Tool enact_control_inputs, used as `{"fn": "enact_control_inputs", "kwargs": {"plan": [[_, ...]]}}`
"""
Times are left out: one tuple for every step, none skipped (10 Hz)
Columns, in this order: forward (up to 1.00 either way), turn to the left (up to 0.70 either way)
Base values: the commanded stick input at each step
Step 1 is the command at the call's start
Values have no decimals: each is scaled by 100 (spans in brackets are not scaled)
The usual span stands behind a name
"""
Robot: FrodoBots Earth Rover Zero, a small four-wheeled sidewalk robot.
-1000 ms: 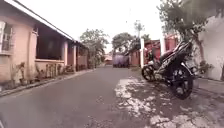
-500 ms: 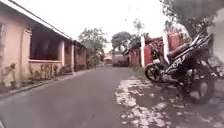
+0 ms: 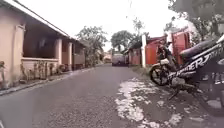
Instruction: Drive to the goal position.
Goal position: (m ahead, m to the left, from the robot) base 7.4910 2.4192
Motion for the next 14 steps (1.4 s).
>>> {"fn": "enact_control_inputs", "kwargs": {"plan": [[70, 0], [70, 0], [70, 0], [70, 0], [70, 0], [70, 0], [70, 0], [70, 0], [70, 0], [70, 0], [70, 0], [70, 0], [70, 0], [70, 0]]}}
